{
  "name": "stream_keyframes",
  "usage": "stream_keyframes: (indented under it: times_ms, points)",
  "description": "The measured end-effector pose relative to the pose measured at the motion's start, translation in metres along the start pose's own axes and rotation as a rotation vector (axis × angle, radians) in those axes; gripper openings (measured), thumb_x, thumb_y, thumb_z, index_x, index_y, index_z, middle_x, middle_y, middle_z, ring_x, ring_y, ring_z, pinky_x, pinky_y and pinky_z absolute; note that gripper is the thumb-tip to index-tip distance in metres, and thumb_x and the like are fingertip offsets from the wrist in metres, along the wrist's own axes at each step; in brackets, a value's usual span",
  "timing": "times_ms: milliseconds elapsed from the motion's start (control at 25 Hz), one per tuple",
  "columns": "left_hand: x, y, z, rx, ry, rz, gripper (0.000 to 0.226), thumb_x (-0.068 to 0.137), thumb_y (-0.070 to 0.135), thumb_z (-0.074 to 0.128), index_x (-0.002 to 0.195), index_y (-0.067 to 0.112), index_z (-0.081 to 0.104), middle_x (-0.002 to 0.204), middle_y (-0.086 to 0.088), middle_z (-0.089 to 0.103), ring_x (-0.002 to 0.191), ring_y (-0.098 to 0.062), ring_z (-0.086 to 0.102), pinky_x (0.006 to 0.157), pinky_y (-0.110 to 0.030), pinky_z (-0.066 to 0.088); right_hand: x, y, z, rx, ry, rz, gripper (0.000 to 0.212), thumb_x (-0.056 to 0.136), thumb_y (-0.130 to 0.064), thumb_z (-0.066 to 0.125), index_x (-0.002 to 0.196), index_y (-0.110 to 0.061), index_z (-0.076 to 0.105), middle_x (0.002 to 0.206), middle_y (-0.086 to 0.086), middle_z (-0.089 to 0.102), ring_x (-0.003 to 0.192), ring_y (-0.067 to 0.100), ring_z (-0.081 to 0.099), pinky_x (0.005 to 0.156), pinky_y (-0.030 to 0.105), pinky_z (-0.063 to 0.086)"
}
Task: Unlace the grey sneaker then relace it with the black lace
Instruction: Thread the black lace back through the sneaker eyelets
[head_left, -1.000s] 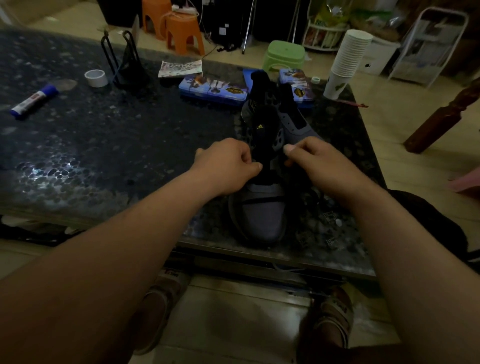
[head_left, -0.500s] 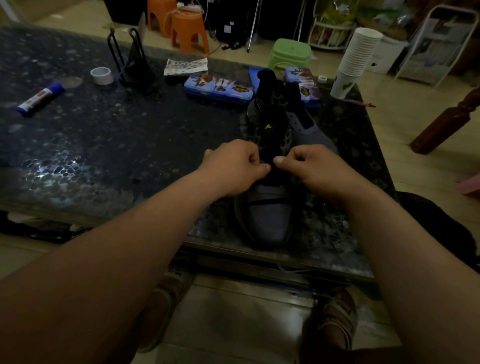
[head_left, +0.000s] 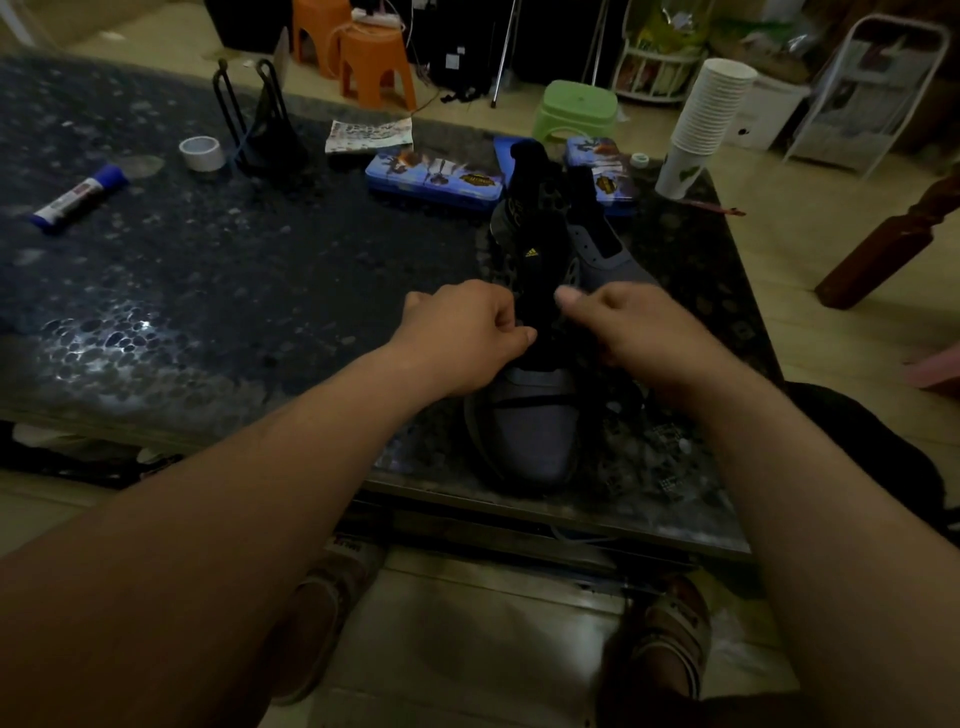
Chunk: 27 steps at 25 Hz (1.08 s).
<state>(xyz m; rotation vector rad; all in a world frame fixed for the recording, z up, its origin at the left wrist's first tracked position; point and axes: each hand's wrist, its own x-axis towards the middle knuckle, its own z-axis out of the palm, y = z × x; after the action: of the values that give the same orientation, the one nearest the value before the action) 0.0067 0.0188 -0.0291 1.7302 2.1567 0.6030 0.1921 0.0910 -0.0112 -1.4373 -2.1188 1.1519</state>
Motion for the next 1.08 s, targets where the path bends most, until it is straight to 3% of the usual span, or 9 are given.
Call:
stream_keyframes:
  times_ms: [80,320,400,480,560,640,760,920,1080]
  points:
    - [0.0,0.0,0.0,0.015,0.011,0.011,0.034,0.096,0.054,0.062,0.082,0.024,0.06,0.077,0.007,0.064,0.082,-0.017,0.059,0.095,-0.043,0.036,0.002,-0.001,-0.003,-0.299,-0.08,-0.055,0.059,0.092,-0.061,0.066,0.082,-0.003,0.067,0.065,0.006,0.057,0.056,0.015,0.051,0.058,0.031,0.039]
    - [0.0,-0.002,0.002,0.015,0.013,0.033,0.036,0.095,0.056,0.062,0.08,0.023,0.059,0.073,0.007,0.063,0.077,-0.01,0.057,0.09,-0.041,0.034,-0.002,-0.002,-0.01,-0.2,-0.172,-0.097,0.035,0.099,-0.042,0.067,0.075,-0.016,0.065,0.065,0.001,0.058,0.056,0.013,0.052,0.056,0.031,0.042]
    - [0.001,-0.002,0.003,0.027,0.018,0.045,0.037,0.095,0.057,0.062,0.079,0.024,0.059,0.076,0.008,0.061,0.083,-0.014,0.057,0.089,-0.04,0.032,-0.001,-0.001,-0.014,0.095,-0.072,-0.032,0.028,0.103,-0.032,0.061,0.088,-0.012,0.073,0.082,0.007,0.074,0.075,0.021,0.07,0.075,0.042,0.054]
    - [0.001,-0.002,0.001,0.073,0.041,0.06,0.037,0.094,0.059,0.062,0.075,0.027,0.057,0.087,0.009,0.054,0.095,-0.016,0.047,0.09,-0.041,0.03,0.0,-0.003,-0.021,0.594,0.022,0.074,0.023,0.106,-0.02,0.051,0.097,-0.008,0.069,0.087,0.007,0.078,0.09,0.022,0.074,0.091,0.042,0.056]
    - [0.002,-0.002,-0.002,0.1,0.034,0.063,0.037,0.094,0.059,0.063,0.072,0.031,0.055,0.096,0.005,0.047,0.1,-0.018,0.04,0.092,-0.043,0.033,0.001,-0.006,-0.021,0.893,0.056,0.115,0.022,0.107,-0.017,0.046,0.097,-0.006,0.062,0.076,0.003,0.073,0.085,0.022,0.075,0.089,0.041,0.058]
    - [0.003,-0.002,-0.009,0.011,-0.034,0.059,0.033,0.095,0.053,0.066,0.071,0.032,0.058,0.095,0.005,0.053,0.095,-0.016,0.05,0.089,-0.04,0.041,0.001,-0.005,-0.008,0.673,0.072,0.098,0.025,0.11,-0.025,0.045,0.094,-0.009,0.057,0.068,0.001,0.063,0.071,0.017,0.07,0.075,0.036,0.056]
    - [0.004,-0.009,-0.024,-0.182,-0.168,0.057,0.027,0.099,0.044,0.066,0.076,0.029,0.066,0.082,0.008,0.065,0.077,-0.013,0.062,0.068,-0.03,0.045,0.0,0.002,0.004,-0.213,0.066,-0.082,0.046,0.108,-0.046,0.045,0.087,-0.008,0.06,0.076,0.002,0.065,0.068,0.015,0.061,0.062,0.033,0.039]
    - [0.004,-0.015,-0.034,-0.233,-0.267,0.055,0.032,0.103,0.048,0.057,0.084,0.026,0.072,0.093,-0.006,0.069,0.08,-0.023,0.065,0.07,-0.034,0.05,0.003,0.003,-0.001,-0.213,-0.084,-0.098,0.061,0.097,-0.064,0.055,0.079,-0.006,0.065,0.067,0.009,0.057,0.058,0.015,0.05,0.059,0.033,0.038]
    - [0.006,-0.013,-0.033,-0.245,-0.283,0.065,0.033,0.104,0.048,0.056,0.084,0.026,0.07,0.097,-0.017,0.068,0.075,-0.031,0.064,0.065,-0.035,0.05,-0.003,-0.003,-0.01,-0.101,-0.204,-0.079,0.051,0.09,-0.056,0.071,0.076,-0.008,0.064,0.062,0.001,0.048,0.052,0.011,0.04,0.053,0.028,0.033]
